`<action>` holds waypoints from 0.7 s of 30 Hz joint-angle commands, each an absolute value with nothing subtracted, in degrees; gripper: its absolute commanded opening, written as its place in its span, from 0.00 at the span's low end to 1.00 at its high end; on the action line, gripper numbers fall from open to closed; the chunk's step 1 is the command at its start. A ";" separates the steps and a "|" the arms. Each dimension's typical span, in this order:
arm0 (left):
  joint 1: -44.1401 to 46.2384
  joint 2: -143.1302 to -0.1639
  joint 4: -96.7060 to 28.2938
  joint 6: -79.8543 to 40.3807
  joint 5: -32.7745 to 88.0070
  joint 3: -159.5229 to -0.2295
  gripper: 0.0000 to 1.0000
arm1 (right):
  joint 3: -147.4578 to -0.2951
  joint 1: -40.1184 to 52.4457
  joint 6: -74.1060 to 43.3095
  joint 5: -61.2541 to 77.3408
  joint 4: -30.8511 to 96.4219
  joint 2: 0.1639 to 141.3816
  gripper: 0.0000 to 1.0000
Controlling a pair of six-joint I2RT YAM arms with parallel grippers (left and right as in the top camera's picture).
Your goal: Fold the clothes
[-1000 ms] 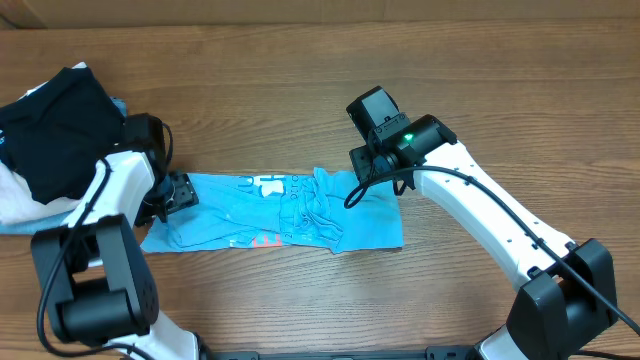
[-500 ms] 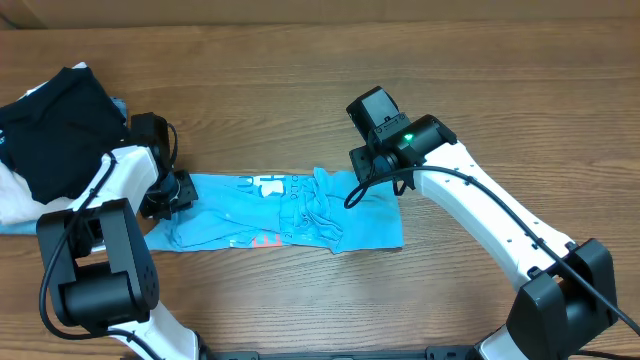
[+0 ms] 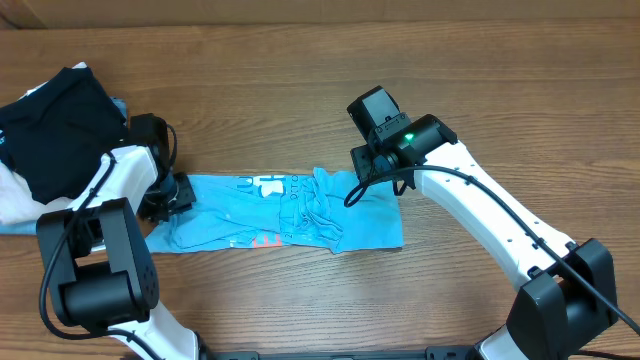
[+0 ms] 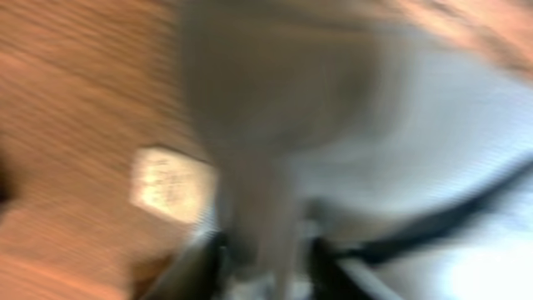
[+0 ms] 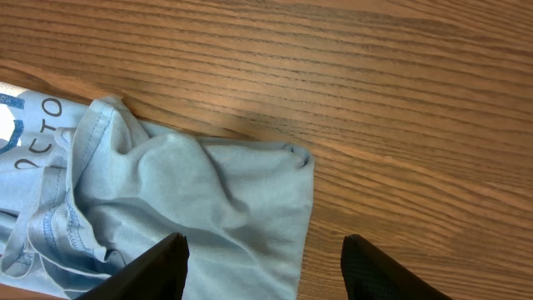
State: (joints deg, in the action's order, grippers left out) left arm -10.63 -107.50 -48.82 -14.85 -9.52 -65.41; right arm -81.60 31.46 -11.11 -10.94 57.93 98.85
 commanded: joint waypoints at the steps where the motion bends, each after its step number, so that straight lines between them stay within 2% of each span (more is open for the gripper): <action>1: -10.96 -108.20 -49.01 -17.17 -14.52 -64.77 0.61 | -82.56 30.98 -12.08 -11.94 57.87 97.93 0.63; 5: -10.96 -108.20 -48.07 -17.80 -15.62 -64.75 0.66 | -82.56 30.98 -12.08 -11.94 58.04 97.93 0.62; 10: -10.96 -108.60 -44.80 -15.27 -10.35 -63.35 0.60 | -82.56 30.98 -12.08 -11.94 58.04 97.93 0.62; 21: -10.96 -108.71 -39.18 -14.92 -8.93 -56.75 0.56 | -82.56 30.98 -12.08 -11.94 58.70 97.93 0.62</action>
State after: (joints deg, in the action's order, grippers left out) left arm -10.87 -104.60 -41.17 -15.42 -11.38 -60.75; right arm -81.60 31.48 -11.77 -11.00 58.57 98.85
